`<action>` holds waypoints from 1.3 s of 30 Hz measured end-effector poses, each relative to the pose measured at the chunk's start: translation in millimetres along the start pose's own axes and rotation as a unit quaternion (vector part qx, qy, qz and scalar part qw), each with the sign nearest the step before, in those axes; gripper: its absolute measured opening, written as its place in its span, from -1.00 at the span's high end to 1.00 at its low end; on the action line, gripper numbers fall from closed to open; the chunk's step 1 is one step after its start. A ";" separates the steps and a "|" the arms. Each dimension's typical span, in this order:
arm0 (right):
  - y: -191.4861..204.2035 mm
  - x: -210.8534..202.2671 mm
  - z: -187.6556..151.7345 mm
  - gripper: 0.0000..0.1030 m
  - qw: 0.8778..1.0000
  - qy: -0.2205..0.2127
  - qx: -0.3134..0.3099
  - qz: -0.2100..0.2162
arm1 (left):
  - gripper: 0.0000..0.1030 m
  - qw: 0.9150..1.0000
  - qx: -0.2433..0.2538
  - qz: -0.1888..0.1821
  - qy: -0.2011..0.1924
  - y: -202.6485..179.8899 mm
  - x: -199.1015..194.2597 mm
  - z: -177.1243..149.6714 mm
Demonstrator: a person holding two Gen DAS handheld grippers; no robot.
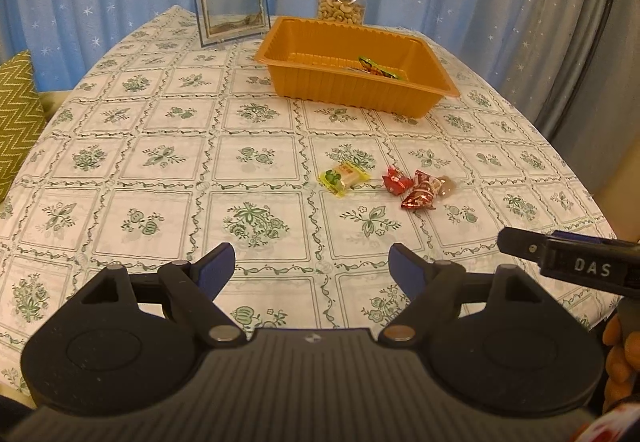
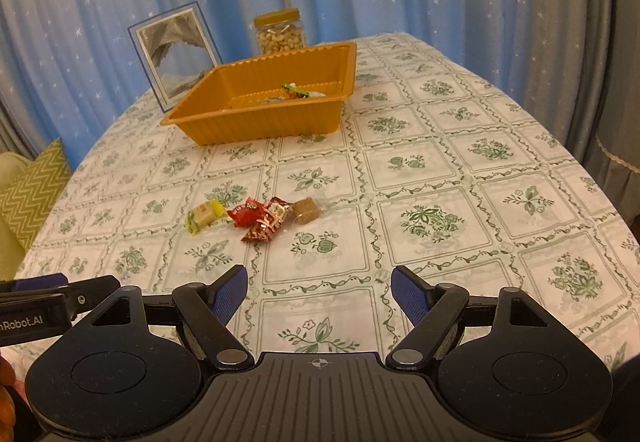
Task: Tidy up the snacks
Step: 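Grasp the small clear pack with the brown bar using the right tool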
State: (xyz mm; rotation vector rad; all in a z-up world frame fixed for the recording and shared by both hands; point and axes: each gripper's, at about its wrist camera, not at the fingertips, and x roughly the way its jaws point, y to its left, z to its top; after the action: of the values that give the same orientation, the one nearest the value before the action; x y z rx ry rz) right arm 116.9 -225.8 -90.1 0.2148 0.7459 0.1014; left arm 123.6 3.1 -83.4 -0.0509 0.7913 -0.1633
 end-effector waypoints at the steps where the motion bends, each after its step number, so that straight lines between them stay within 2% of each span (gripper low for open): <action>1: 0.2 3.3 0.2 -0.53 1.000 0.000 -0.005 0.000 | -0.60 1.000 0.002 -0.001 0.001 -0.5 2.3 0.1; 8: -0.1 28.6 4.8 -0.51 0.999 -0.008 -0.046 -0.002 | -0.58 1.000 0.020 -0.006 0.005 -4.0 24.6 9.0; 9: -0.3 32.6 5.8 -0.48 0.999 -0.008 -0.053 -0.003 | -0.58 1.000 0.024 -0.006 0.005 -4.6 28.3 10.7; 11: -1.3 42.2 8.4 -0.30 0.998 -0.004 -0.065 -0.002 | -0.57 1.000 0.031 -0.006 0.005 -4.9 35.2 14.1; 14: -1.4 57.6 12.1 -0.25 0.996 0.001 -0.087 -0.003 | -0.57 0.999 0.038 -0.008 0.004 -5.0 44.1 19.5; 29: 2.3 105.9 26.3 -0.24 0.988 -0.004 -0.155 -0.002 | -0.57 0.999 0.033 -0.018 0.012 1.1 77.6 27.2; 34: 1.9 115.7 33.2 -0.22 0.984 -0.009 -0.176 0.014 | -0.57 0.999 0.034 -0.020 0.013 2.1 81.7 27.5; 39: 4.3 116.7 33.8 0.21 0.981 -0.009 -0.188 0.042 | -0.57 0.999 0.034 -0.020 0.013 2.3 83.8 27.4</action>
State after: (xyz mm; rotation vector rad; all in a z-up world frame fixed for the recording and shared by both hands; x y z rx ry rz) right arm 225.1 -207.3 -142.2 -0.1136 0.6866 0.3181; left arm 201.3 -8.9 -123.4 -0.0009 0.8110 -0.2298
